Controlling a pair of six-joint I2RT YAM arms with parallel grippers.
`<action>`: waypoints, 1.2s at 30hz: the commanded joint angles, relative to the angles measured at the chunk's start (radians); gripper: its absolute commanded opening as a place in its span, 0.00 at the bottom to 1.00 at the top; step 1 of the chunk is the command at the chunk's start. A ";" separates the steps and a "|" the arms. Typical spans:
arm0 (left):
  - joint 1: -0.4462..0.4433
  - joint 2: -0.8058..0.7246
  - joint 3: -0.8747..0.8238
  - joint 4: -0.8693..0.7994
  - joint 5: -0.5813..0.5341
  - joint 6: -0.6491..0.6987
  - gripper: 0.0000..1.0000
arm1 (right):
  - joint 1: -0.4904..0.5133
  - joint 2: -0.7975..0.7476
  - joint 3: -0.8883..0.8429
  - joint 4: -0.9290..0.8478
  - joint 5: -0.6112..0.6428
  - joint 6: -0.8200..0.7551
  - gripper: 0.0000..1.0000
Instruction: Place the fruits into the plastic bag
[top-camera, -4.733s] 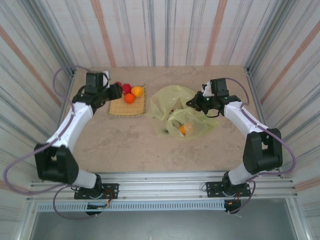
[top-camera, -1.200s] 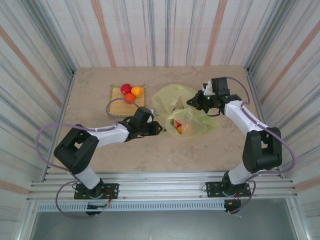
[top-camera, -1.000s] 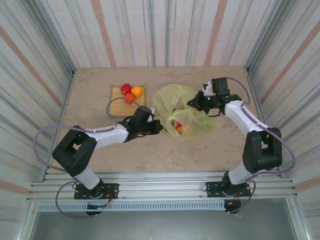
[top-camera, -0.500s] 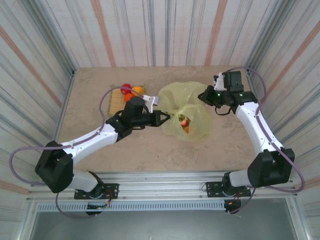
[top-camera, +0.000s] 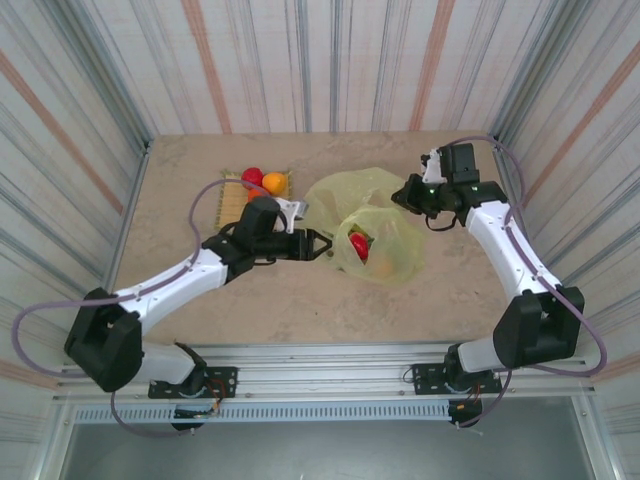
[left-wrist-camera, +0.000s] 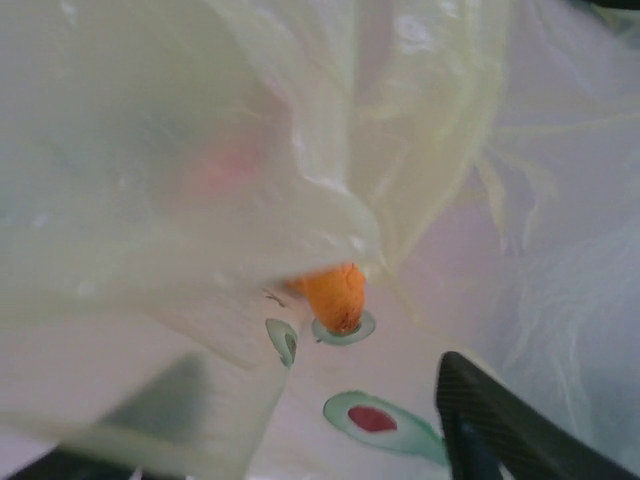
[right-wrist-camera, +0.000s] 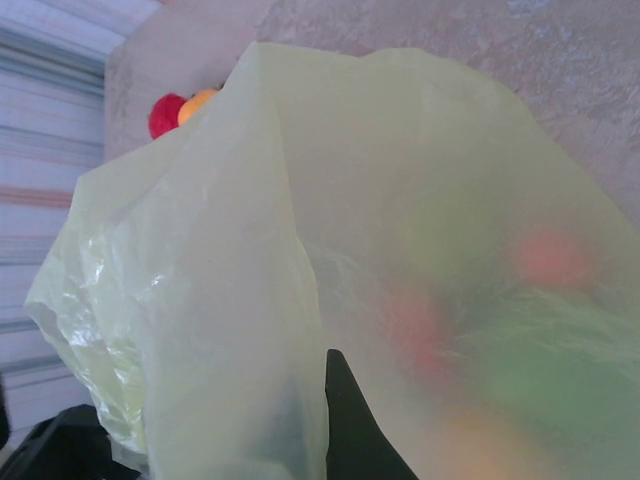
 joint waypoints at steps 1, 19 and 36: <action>0.039 -0.120 -0.007 -0.107 0.002 0.124 0.74 | 0.006 0.020 -0.008 0.024 -0.019 0.017 0.00; 0.489 0.081 0.107 -0.187 -0.241 0.203 0.90 | 0.010 0.081 0.015 0.055 -0.060 0.024 0.00; 0.423 0.709 0.626 -0.369 -0.354 0.418 0.94 | -0.006 0.100 -0.009 0.079 -0.080 0.024 0.00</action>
